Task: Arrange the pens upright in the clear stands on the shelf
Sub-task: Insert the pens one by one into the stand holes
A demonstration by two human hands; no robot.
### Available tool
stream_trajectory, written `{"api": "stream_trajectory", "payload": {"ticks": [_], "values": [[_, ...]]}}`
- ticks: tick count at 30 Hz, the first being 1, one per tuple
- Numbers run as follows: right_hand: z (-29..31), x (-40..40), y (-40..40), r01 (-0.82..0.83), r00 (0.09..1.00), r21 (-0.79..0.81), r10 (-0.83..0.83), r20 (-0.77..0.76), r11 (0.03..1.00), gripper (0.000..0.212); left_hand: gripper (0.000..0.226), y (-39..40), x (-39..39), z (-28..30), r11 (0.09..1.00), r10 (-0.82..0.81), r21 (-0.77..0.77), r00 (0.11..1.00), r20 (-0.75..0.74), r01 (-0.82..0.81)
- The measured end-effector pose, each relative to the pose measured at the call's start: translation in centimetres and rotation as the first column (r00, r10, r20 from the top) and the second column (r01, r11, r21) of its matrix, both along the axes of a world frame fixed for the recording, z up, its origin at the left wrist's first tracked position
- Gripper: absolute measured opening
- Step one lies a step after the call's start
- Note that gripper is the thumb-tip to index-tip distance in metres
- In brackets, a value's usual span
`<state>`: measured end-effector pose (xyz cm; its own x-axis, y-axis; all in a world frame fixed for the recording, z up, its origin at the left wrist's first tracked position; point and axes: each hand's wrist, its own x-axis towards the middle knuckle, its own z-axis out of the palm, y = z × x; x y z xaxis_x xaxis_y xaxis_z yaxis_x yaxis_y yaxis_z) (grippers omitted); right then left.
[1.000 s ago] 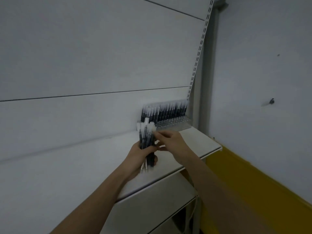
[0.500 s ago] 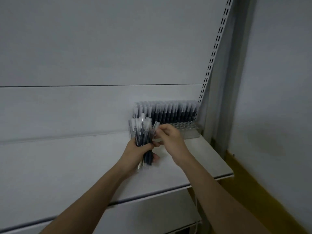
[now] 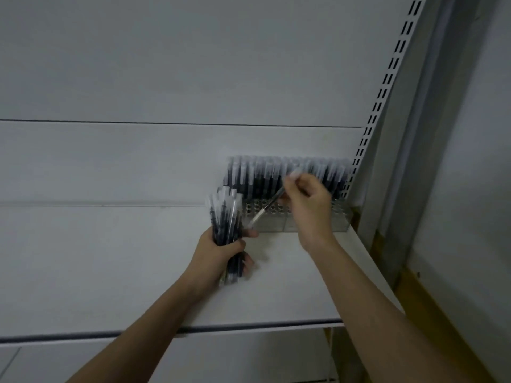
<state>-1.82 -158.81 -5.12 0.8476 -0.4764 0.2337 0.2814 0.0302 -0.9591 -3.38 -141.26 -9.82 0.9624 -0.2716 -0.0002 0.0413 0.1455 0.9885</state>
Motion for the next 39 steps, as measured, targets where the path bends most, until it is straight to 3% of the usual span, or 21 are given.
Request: {"api": "stream_trajectory", "payload": {"ticks": [4, 6, 13, 16, 21, 23, 26, 29, 33, 39], "values": [[2.2, 1.4, 0.0, 0.064, 0.989, -0.201, -0.035, 0.146, 0.978, 0.031, 0.01, 0.0, 0.7, -0.6, 0.997, 0.055, -0.053, 0.998, 0.021, -0.054], [2.6, 2.2, 0.7, 0.075, 0.985, -0.349, -0.015, 0.17, 0.934, 0.03, 0.008, 0.0, 0.8, -0.8, 0.996, 0.068, -0.059, 0.997, 0.019, -0.067], [1.6, 4.3, 1.5, 0.043, 0.995, -0.595, 0.019, 0.098, 0.802, 0.019, 0.006, 0.3, 1.1, -0.9, 0.997, 0.041, -0.057, 0.999, -0.011, -0.042], [0.1, 4.4, 1.8, -0.031, 0.999, -0.642, 0.044, 0.004, 0.766, 0.019, 0.02, 0.3, 1.1, -0.9, 0.997, 0.029, -0.067, 0.999, -0.013, -0.03], [-1.3, 3.8, 2.1, -0.026, 0.999, -0.651, 0.037, 0.003, 0.759, 0.035, 0.017, 0.4, 1.4, -0.8, 0.997, -0.008, -0.076, 1.0, -0.006, 0.007], [-1.6, 3.2, 2.5, 0.038, 0.997, -0.656, 0.014, 0.074, 0.754, 0.041, 0.016, 0.3, 1.3, -0.9, 0.997, -0.026, -0.078, 1.0, -0.005, 0.026], [-2.6, 1.6, 3.1, 0.118, 0.986, -0.517, -0.039, 0.16, 0.848, 0.033, 0.017, 0.2, 1.1, -0.8, 0.997, -0.024, -0.075, 1.0, -0.011, 0.023], [-3.5, 0.5, 3.5, -0.022, 0.997, -0.361, 0.046, 0.058, 0.932, 0.017, 0.017, 0.2, 1.3, -0.7, 0.996, -0.045, -0.08, 0.999, -0.012, 0.044], [-3.8, 0.0, 3.7, -0.238, 0.971, -0.257, 0.23, -0.06, 0.937, 0.016, 0.014, 0.1, 1.2, -0.5, 0.989, -0.117, -0.093, 0.993, 0.028, 0.119], [0.1, 1.7, 2.5, -0.348, 0.934, -0.164, 0.357, 0.023, 0.923, 0.03, 0.005, -0.4, 4.1, 3.1, 0.98, -0.151, -0.099, 0.97, 0.191, 0.173]]}}
